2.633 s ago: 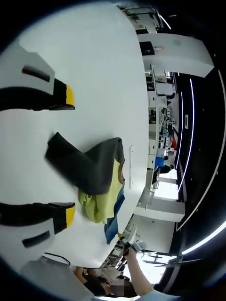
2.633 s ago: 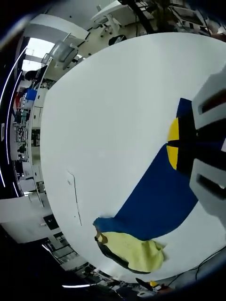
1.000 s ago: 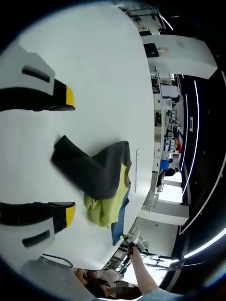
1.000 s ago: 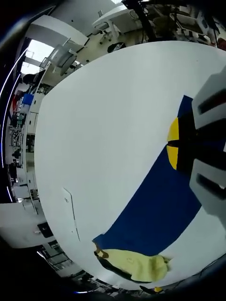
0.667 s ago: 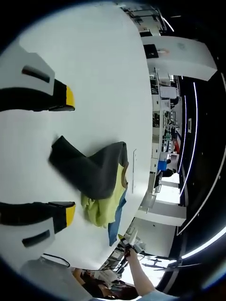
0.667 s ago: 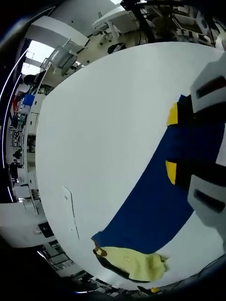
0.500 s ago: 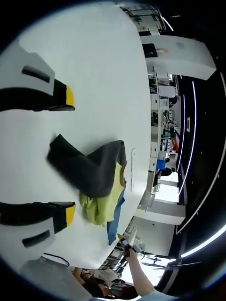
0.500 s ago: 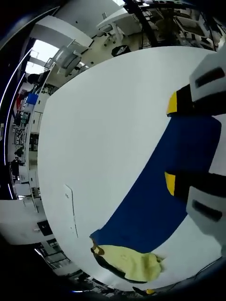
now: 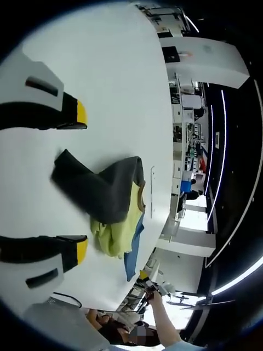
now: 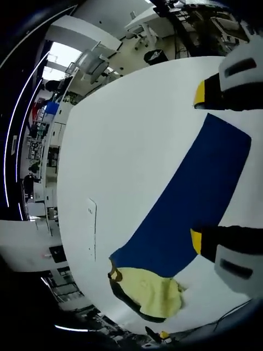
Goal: Fold the garment on the visible template until the final outline fits inside the template.
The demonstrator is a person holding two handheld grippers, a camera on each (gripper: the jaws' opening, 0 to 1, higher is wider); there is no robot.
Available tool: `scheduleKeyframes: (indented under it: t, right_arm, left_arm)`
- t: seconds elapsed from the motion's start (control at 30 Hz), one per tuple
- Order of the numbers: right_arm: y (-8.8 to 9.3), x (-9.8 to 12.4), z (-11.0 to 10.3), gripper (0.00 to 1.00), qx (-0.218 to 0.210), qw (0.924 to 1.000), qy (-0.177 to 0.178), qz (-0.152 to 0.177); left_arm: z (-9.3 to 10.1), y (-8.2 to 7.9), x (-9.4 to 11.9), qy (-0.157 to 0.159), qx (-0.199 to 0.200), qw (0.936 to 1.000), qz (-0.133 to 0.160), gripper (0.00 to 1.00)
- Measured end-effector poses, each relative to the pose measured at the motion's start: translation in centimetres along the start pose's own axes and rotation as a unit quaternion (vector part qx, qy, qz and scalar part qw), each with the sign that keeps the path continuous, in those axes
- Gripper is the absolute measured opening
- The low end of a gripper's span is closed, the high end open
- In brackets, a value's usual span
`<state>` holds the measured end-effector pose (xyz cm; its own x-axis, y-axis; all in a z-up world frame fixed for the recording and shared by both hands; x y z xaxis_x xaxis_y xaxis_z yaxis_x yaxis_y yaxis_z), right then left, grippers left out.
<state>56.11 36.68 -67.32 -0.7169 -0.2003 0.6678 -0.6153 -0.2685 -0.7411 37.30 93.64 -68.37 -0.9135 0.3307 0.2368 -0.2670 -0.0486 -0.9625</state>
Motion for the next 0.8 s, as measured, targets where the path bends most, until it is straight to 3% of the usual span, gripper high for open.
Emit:
scheduleKeyframes:
  t: [0.07,0.17,0.43,0.53,0.8]
  right_arm:
    - [-0.4,0.7,-0.1,0.91,0.001,1.0000,-0.002,0.009]
    - [-1.8,1.9,-0.9,0.93,0.008,0.9984,-0.011,0.055]
    - [-0.7,3.7,-4.8,0.92,0.016,0.9966,-0.039,0.071]
    - [0.1,4.2,-6.3,0.91,0.069,0.9946,-0.052,0.058]
    - [-0.8,6.6,-10.0,0.90,0.059,0.9885,-0.083,0.112]
  left_arm:
    - [0.2,-0.1,-0.1,0.005,-0.003,1.0000,0.002,0.76]
    - [0.4,-0.1,-0.2,0.011,-0.007,0.9999,0.001,0.77]
    - [0.9,-0.5,-0.3,0.024,-0.013,0.9996,0.007,0.77]
    - [1.1,-0.4,-0.4,0.027,-0.020,0.9994,0.002,0.75]
    - [1.2,-0.6,-0.3,0.028,-0.010,0.9995,0.009,0.71]
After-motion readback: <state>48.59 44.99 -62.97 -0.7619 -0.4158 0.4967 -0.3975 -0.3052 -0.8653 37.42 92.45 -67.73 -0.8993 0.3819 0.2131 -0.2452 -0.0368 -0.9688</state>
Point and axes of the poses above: the point that each gripper's makers call its tool centre point, and the gripper's own axes: x roughly backward along the fingers, z roughly to its right, y roughly out of its underside, the point moved 4 cm from there along x, roughly backward along the fingers, and after that the axes turned 10 degrees about z, right-handed, at the moved point
